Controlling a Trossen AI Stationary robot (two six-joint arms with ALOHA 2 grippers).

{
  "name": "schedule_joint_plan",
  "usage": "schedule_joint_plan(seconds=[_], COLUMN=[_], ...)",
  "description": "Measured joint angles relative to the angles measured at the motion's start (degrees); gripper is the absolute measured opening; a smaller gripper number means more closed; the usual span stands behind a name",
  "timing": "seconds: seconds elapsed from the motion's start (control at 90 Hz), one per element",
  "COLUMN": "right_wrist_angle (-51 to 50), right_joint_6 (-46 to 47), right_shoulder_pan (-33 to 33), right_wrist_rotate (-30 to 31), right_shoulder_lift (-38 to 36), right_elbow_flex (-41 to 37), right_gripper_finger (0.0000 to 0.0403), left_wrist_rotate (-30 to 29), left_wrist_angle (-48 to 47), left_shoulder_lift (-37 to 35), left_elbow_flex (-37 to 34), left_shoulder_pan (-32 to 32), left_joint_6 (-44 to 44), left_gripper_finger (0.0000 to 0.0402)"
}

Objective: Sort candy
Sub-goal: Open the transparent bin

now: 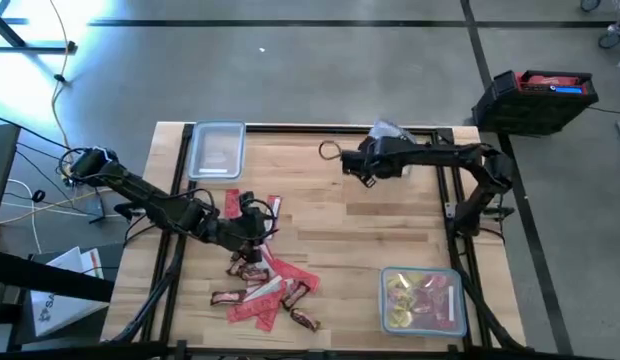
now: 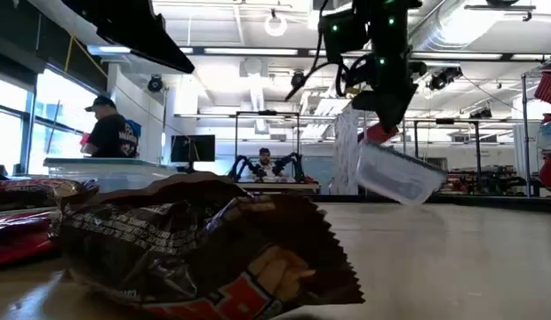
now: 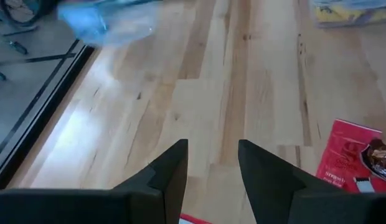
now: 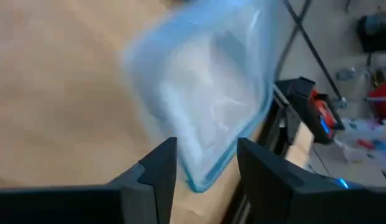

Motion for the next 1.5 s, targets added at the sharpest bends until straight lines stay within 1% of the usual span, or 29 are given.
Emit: schedule_joint_plan(seconds=[0.133,0.233,0.344,0.422,0.511,0.578,0.711,0.811,0.867,0.933,0.978,1.078,1.156,1.233,1.333,1.5], right_wrist_angle=[2.4,6.59,11.72,15.62,21.77,25.98,30.99,33.91,33.97,33.99,33.83,34.13,33.86,33.81,30.98,25.15], right_joint_6=[-2.4,-5.88,-9.47,-11.77,-14.76,-15.95,-14.72,-14.38,-13.24,-12.44,-12.41,-11.42,-11.26,-10.21,-7.88,2.4], right_shoulder_pan=[-3.9,-8.38,-14.03,-17.34,-19.36,-20.19,-20.27,-18.33,-16.79,-14.14,-12.06,-7.06,-3.38,0.24,4.99,14.88], right_wrist_rotate=[2.43,2.22,1.89,-0.73,-4.08,-6.14,-9.55,-8.42,-7.77,-8.45,-9.74,-15.53,-17.6,-17.24,-15.37,-12.79], right_shoulder_lift=[-1.11,-1.8,-1.24,-0.1,1.25,2.18,3.82,3.47,3.49,3.5,3.47,2.81,1.63,-0.96,-3.97,-9.26], right_elbow_flex=[-0.04,-0.04,-0.04,-0.08,-1.72,-4.04,-9.09,-11.88,-12.39,-12.29,-11.71,-9.95,-8.93,-8.39,-8.98,-12.3], right_gripper_finger=[0.0139,0.0136,0.0122,0.0109,0.0095,0.0086,0.0068,0.0053,0.0045,0.0035,0.0029,0.0019,0.0012,0.0005,0.0001,0.0], left_wrist_rotate=[-0.23,-0.26,-0.28,-0.31,-0.32,-0.34,-0.57,-1.09,-1.92,-2.88,-3.33,-2.69,-1.76,-0.21,1.6,1.62], left_wrist_angle=[-0.07,-0.06,-0.02,0.0,0.02,0.07,0.13,0.25,0.61,1.48,2.3,3.58,2.37,-0.18,-2.34,-1.43], left_shoulder_lift=[0.0,0.0,0.0,-0.02,-0.02,-0.02,0.07,0.11,0.12,0.12,0.13,0.21,1.02,2.39,5.13,11.4], left_elbow_flex=[0.0,0.0,0.0,0.0,0.0,0.0,0.0,0.0,0.0,0.0,0.0,0.0,0.0,0.0,0.0,0.0], left_shoulder_pan=[0.0,0.0,0.0,0.0,0.0,0.36,1.26,2.12,2.49,2.99,3.39,4.17,5.24,6.96,9.78,15.77], left_joint_6=[0.45,0.48,0.47,0.5,0.53,0.58,1.44,1.52,1.53,1.52,1.56,1.34,-1.54,-4.03,-4.45,-3.71], left_gripper_finger=[0.0126,0.0126,0.0126,0.0126,0.0126,0.0126,0.0126,0.0126,0.0126,0.0126,0.0126,0.0126,0.0126,0.0126,0.0126,0.0126])
